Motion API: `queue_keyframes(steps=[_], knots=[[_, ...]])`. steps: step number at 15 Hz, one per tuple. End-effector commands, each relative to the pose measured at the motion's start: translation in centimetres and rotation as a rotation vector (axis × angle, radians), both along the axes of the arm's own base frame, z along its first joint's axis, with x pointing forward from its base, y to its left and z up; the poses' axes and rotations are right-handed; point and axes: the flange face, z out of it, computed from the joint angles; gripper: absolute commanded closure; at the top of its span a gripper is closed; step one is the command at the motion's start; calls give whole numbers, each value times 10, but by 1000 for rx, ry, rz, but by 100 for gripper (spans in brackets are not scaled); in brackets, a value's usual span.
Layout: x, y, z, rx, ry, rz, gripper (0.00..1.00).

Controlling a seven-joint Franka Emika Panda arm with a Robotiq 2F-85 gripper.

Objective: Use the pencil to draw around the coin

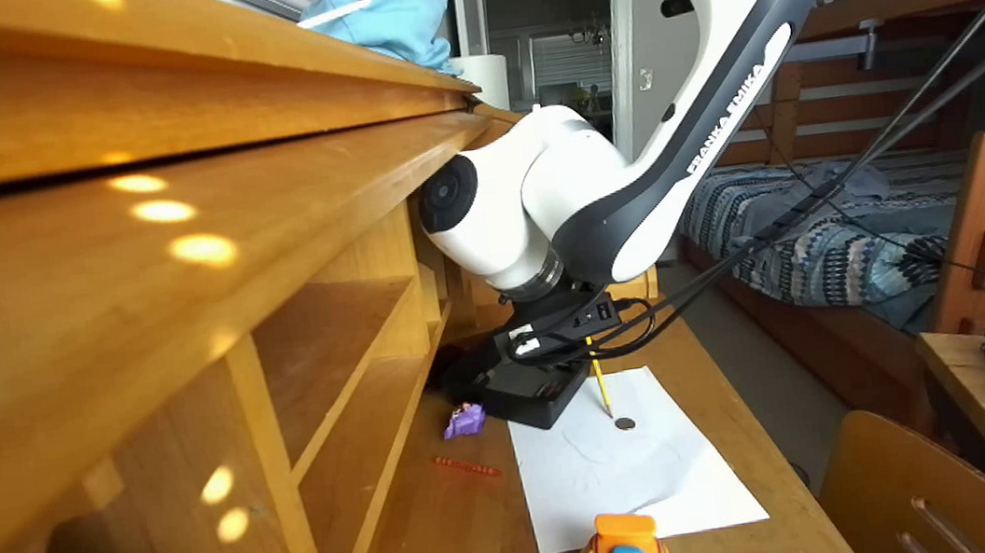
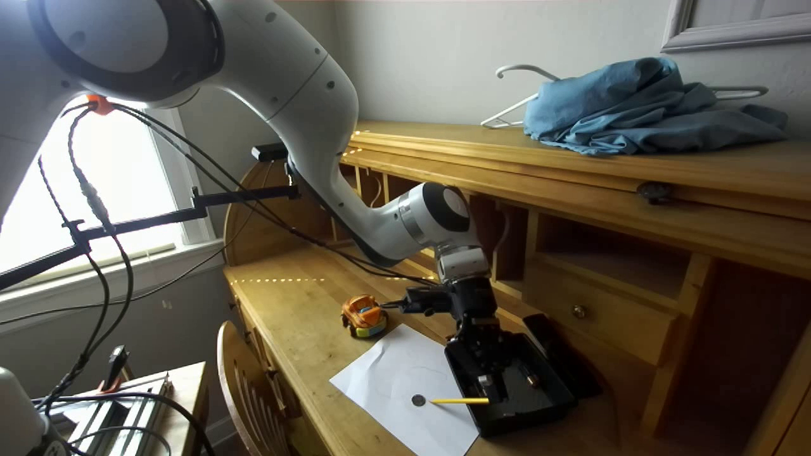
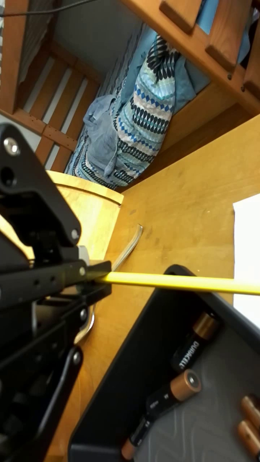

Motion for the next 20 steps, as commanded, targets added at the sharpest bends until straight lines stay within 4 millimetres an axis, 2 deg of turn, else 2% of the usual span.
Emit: queue_keyframes(steps=[1, 20], knots=[[3, -1, 0, -32, -6, 2, 98], [-6, -3, 1, -61, 30, 5, 98]])
